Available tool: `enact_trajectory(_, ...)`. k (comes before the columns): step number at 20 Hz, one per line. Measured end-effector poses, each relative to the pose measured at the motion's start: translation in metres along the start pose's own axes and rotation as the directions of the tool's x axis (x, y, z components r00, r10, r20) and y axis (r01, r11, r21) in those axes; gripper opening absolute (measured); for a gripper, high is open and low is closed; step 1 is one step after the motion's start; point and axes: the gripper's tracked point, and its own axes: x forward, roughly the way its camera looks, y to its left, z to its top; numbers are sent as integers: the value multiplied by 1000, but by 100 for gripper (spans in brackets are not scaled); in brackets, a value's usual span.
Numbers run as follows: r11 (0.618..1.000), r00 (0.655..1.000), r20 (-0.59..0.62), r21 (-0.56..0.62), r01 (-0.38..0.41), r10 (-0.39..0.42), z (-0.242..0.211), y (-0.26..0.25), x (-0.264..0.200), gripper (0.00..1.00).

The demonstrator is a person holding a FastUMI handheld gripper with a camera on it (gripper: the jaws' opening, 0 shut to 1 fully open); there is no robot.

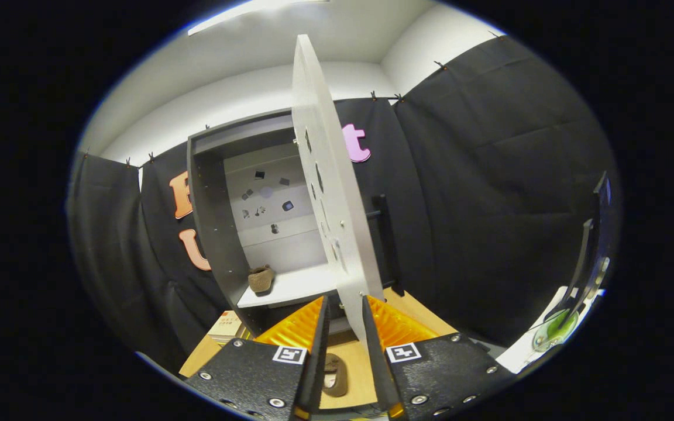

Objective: Open the shoe cabinet door, grab the shoes and put them into the shoe cabinet, then close the shoe cabinet door.

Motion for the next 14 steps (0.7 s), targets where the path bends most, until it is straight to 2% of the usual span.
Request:
enact_trajectory(1,1000,1000,-8,-9,9,-9,-13,6,-3,39)
enact_trajectory(2,999,1000,-7,-33,15,-15,-22,11,-6,48)
enact_trajectory(4,997,1000,-15,-79,24,-25,-37,21,-10,53)
enact_trajectory(8,994,999,-20,-104,-36,34,-67,51,-9,63)
enact_trajectory(12,984,991,-45,-118,-132,128,-103,82,4,64)
enact_trajectory(14,979,988,-48,-139,-150,145,-123,89,15,64)
